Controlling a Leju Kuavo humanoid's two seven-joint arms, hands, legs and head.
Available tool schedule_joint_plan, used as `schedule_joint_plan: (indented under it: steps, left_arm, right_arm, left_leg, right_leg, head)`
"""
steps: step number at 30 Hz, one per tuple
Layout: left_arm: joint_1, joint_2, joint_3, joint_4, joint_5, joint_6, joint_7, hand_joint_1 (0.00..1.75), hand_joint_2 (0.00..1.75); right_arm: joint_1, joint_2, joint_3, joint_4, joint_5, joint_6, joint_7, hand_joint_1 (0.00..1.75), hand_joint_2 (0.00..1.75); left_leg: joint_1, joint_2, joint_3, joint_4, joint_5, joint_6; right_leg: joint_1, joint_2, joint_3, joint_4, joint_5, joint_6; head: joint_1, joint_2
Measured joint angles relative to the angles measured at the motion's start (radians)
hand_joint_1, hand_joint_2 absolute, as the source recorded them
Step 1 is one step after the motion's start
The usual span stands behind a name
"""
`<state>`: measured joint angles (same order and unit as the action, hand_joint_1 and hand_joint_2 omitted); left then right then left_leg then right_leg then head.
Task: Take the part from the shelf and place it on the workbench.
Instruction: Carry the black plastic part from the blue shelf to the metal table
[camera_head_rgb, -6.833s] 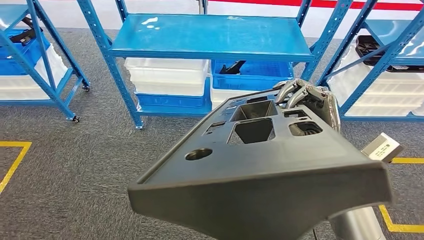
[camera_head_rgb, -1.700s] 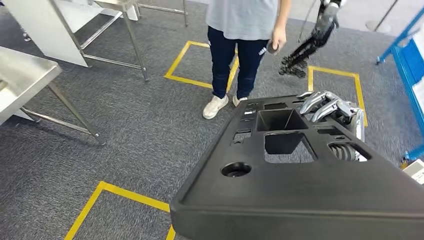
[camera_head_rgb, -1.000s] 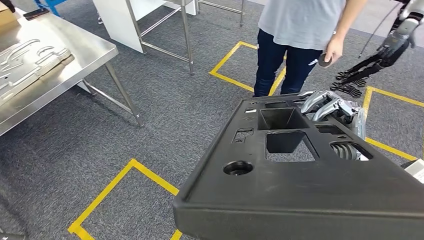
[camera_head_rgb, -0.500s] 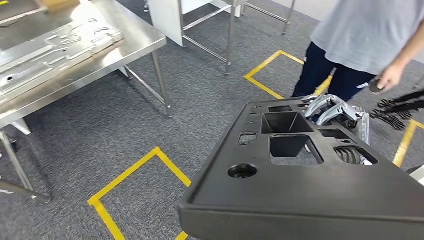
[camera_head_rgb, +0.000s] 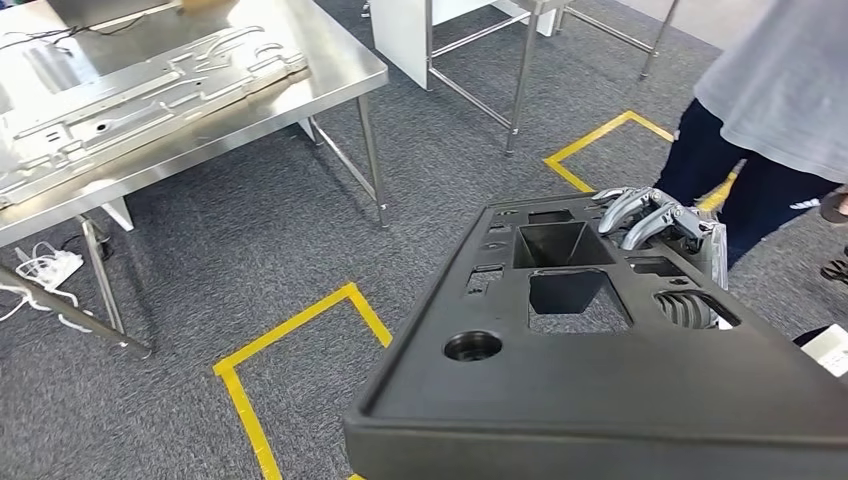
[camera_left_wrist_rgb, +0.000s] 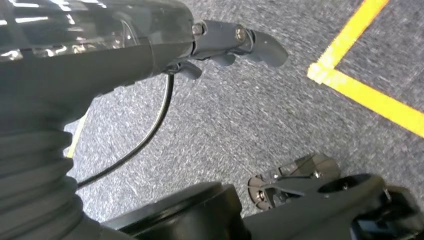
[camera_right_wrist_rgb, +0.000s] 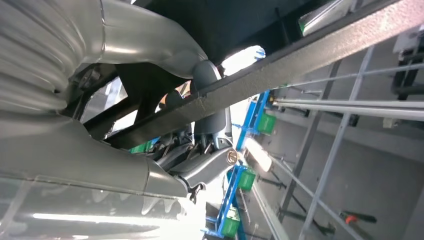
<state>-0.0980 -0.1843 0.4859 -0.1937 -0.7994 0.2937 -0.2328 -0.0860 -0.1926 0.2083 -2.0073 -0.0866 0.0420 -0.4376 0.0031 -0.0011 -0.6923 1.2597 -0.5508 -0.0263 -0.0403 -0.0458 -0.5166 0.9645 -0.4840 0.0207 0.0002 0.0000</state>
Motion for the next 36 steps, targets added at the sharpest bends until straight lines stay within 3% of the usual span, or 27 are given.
schedule_joint_plan:
  steps: [1, 3, 5, 7, 9, 11, 13, 14, 15, 16, 18, 20, 22, 23, 24, 25, 26, 27, 29, 30, 31, 33, 34, 36]
  left_arm:
    - [0.002, 0.0, 0.0, 0.0, -0.001, 0.0, 0.001, 0.0, 1.75]
    - [0.009, 0.0, 0.0, 0.0, -0.002, 0.0, 0.003, 0.0, 1.75]
    - [0.014, 0.0, 0.0, 0.001, -0.002, 0.0, 0.004, 0.0, 1.75]
    - [0.015, 0.001, 0.0, 0.001, -0.002, 0.0, 0.006, 0.0, 1.75]
    - [0.015, -0.001, 0.0, 0.001, -0.002, 0.0, 0.006, 0.0, 1.75]
    - [0.014, -0.002, 0.0, 0.001, -0.002, -0.001, 0.006, 0.0, 1.75]
    - [0.013, -0.002, 0.0, 0.001, -0.002, -0.001, 0.007, 0.0, 1.75]
    - [0.013, -0.002, 0.0, 0.001, -0.001, -0.001, 0.007, 0.0, 1.75]
    - [0.013, -0.002, 0.0, 0.001, -0.001, -0.001, 0.007, 0.0, 1.75]
    - [0.013, -0.002, 0.0, 0.001, -0.001, -0.001, 0.008, 0.0, 1.75]
    - [0.011, -0.002, 0.001, 0.0, 0.0, -0.001, 0.008, 0.0, 1.75]
    - [0.008, -0.002, 0.001, 0.0, 0.001, -0.001, 0.009, 0.0, 1.75]
    - [0.007, -0.002, 0.002, 0.0, 0.004, -0.002, 0.011, 0.0, 1.75]
    - [0.007, -0.002, 0.002, 0.0, 0.005, -0.004, 0.013, 0.0, 1.75]
    - [0.008, -0.002, 0.003, 0.0, 0.005, -0.006, 0.015, 0.0, 1.75]
    - [0.008, -0.002, 0.003, 0.0, 0.006, -0.008, 0.016, 0.0, 1.75]
    - [0.008, -0.002, 0.004, 0.0, 0.007, -0.01, 0.017, 0.0, 1.75]
    - [0.006, -0.002, 0.004, 0.0, 0.007, -0.013, 0.017, 0.0, 1.75]
    - [0.0, -0.003, 0.005, 0.0, 0.007, -0.017, 0.016, 0.0, 1.75]
    - [-0.001, -0.003, 0.006, 0.0, 0.007, -0.019, 0.016, 0.0, 1.75]
    - [0.001, -0.003, 0.006, 0.0, 0.007, -0.021, 0.017, 0.0, 1.75]
    - [0.008, -0.003, 0.007, 0.0, 0.007, -0.025, 0.019, 0.0, 1.75]
    - [0.012, -0.003, 0.008, 0.0, 0.007, -0.028, 0.02, 0.0, 1.75]
    - [0.016, -0.003, 0.01, 0.001, 0.008, -0.035, 0.02, 0.0, 1.75]
  right_arm:
    - [0.0, 0.0, 0.0, 0.0, 0.0, 0.0, 0.0, 1.75, 1.75]
    - [-0.001, 0.0, 0.0, 0.0, 0.0, 0.0, 0.0, 1.75, 1.75]
    - [0.0, 0.0, 0.0, 0.0, 0.0, 0.0, 0.0, 1.75, 1.75]
    - [0.0, 0.001, 0.0, -0.001, 0.0, 0.0, 0.0, 1.75, 1.75]
    - [-0.001, 0.001, -0.001, -0.001, 0.0, 0.0, 0.0, 1.75, 1.75]
    - [0.0, 0.0, -0.002, -0.001, 0.0, 0.0, 0.0, 1.75, 1.75]
    - [0.004, 0.0, -0.004, -0.001, 0.0, 0.0, 0.0, 1.75, 1.75]
    - [0.006, 0.0, -0.004, -0.001, 0.0, 0.0, 0.0, 1.75, 1.75]
    - [0.008, 0.0, -0.004, -0.001, 0.0, 0.0, 0.0, 1.75, 1.75]
    - [0.008, 0.0, -0.004, -0.001, 0.0, 0.0, 0.0, 1.75, 1.75]
    - [0.008, 0.0, -0.004, -0.001, 0.0, 0.0, 0.0, 1.75, 1.75]
    - [0.009, 0.0, -0.004, -0.001, 0.0, 0.0, 0.0, 1.75, 1.75]
    - [0.01, 0.0, -0.005, -0.001, 0.0, 0.0, 0.0, 1.75, 1.75]
    - [0.008, 0.0, -0.004, -0.001, 0.0, 0.0, 0.0, 1.75, 1.75]
    - [0.006, 0.001, -0.004, -0.001, 0.0, 0.0, 0.0, 1.75, 1.75]
    - [0.005, 0.001, -0.004, -0.001, 0.0, 0.0, 0.0, 1.75, 1.75]
    - [0.005, 0.001, -0.004, -0.001, 0.0, 0.0, 0.0, 1.75, 1.75]
    - [0.005, 0.002, -0.005, -0.001, -0.002, 0.001, -0.001, 1.75, 1.75]
    - [0.006, 0.002, -0.005, -0.001, -0.014, 0.007, -0.002, 1.75, 1.75]
    - [0.006, 0.003, -0.004, -0.001, -0.023, 0.013, -0.003, 1.75, 1.75]
    - [0.006, 0.004, -0.004, -0.001, -0.031, 0.017, -0.003, 1.75, 1.75]
    - [0.006, 0.005, -0.004, -0.001, -0.04, 0.022, -0.003, 1.75, 1.75]
    - [0.005, 0.005, -0.004, -0.001, -0.042, 0.023, -0.003, 1.75, 1.75]
    - [0.006, 0.006, -0.004, -0.001, -0.044, 0.024, -0.003, 1.75, 1.75]
  left_leg:
    - [0.0, 0.009, 0.031, -0.059, 0.034, 0.002]
    - [-0.01, 0.06, 0.101, -0.203, 0.097, 0.009]
    - [-0.024, 0.094, 0.13, -0.276, 0.11, 0.018]
    - [-0.026, 0.072, 0.13, -0.291, 0.105, 0.026]
    - [-0.02, 0.043, 0.136, -0.303, 0.109, 0.035]
    - [-0.014, 0.015, 0.141, -0.31, 0.113, 0.043]
    - [-0.013, -0.013, 0.141, -0.31, 0.114, 0.046]
    - [-0.013, -0.028, 0.142, -0.309, 0.115, 0.047]
    - [-0.012, -0.042, 0.144, -0.309, 0.115, 0.047]
    - [-0.011, -0.057, 0.147, -0.308, 0.115, 0.046]
    - [-0.008, -0.085, 0.147, -0.304, 0.113, 0.041]
    - [-0.008, -0.108, 0.137, -0.299, 0.115, 0.031]
    - [-0.007, -0.131, 0.128, -0.301, 0.121, 0.021]
    - [-0.007, -0.124, 0.126, -0.298, 0.119, 0.016]
    - [-0.008, -0.102, 0.119, -0.281, 0.108, 0.012]
    - [-0.009, -0.071, 0.102, -0.242, 0.086, 0.008]
    - [-0.01, -0.036, 0.076, -0.181, 0.054, 0.005]
    - [-0.008, -0.015, 0.042, -0.106, 0.02, 0.003]
    - [-0.003, -0.003, -0.007, 0.004, -0.015, 0.0]
    - [-0.002, -0.002, -0.005, 0.005, -0.004, 0.0]
    - [0.0, -0.001, 0.019, -0.037, 0.025, 0.001]
    - [-0.003, 0.006, 0.093, -0.182, 0.093, 0.006]
    - [-0.006, 0.009, 0.12, -0.239, 0.112, 0.01]
    - [-0.01, 0.013, 0.141, -0.29, 0.111, 0.012]
  right_leg:
    - [0.0, -0.01, 0.005, 0.0, -0.003, 0.001]
    - [0.003, -0.026, 0.015, -0.001, -0.009, 0.007]
    - [0.009, -0.044, 0.018, -0.003, -0.012, 0.014]
    - [0.012, -0.065, 0.022, -0.009, -0.013, 0.022]
    - [0.011, -0.043, 0.019, 0.01, -0.034, 0.03]
    - [0.012, 0.009, -0.031, 0.118, -0.091, 0.031]
    - [0.015, 0.03, -0.106, 0.262, -0.143, 0.031]
    - [0.016, 0.032, -0.128, 0.296, -0.144, 0.031]
    - [0.017, 0.034, -0.129, 0.288, -0.123, 0.031]
    - [0.016, 0.039, -0.111, 0.241, -0.087, 0.031]
    - [0.012, 0.084, -0.049, 0.095, -0.01, 0.033]
    - [0.004, 0.126, -0.01, 0.008, 0.012, 0.031]
    - [0.001, 0.117, -0.002, -0.004, 0.004, 0.023]
    - [0.0, 0.104, -0.001, -0.005, 0.005, 0.019]
    - [-0.001, 0.09, 0.002, -0.006, 0.005, 0.012]
    - [-0.004, 0.076, 0.005, -0.007, 0.005, 0.007]
    - [-0.003, 0.064, 0.007, -0.007, 0.004, 0.003]
    - [-0.002, 0.052, 0.007, -0.007, 0.003, 0.0]
    - [-0.001, 0.034, 0.008, -0.007, 0.001, -0.001]
    - [-0.001, 0.027, 0.01, -0.007, -0.001, -0.001]
    - [-0.002, 0.023, 0.012, -0.007, -0.003, 0.001]
    - [-0.001, 0.021, 0.02, -0.008, -0.007, 0.005]
    - [0.0, 0.021, 0.022, -0.009, -0.008, 0.008]
    - [0.005, 0.021, 0.02, -0.009, -0.01, 0.011]
  head:
    - [-0.001, 0.0]
    - [-0.002, 0.0]
    - [-0.003, 0.0]
    - [-0.004, 0.0]
    - [-0.003, 0.0]
    - [0.006, 0.0]
    - [0.016, 0.0]
    - [0.021, 0.0]
    - [0.023, 0.0]
    - [0.026, 0.0]
    - [0.032, 0.0]
    - [0.035, 0.0]
    - [0.029, 0.0]
    - [0.026, 0.0]
    - [0.021, 0.0]
    - [0.015, 0.0]
    - [0.009, 0.0]
    - [0.004, 0.0]
    - [0.001, 0.0]
    - [0.001, 0.0]
    - [0.0, 0.0]
    - [0.0, 0.0]
    - [-0.001, 0.0]
    - [-0.002, 0.0]
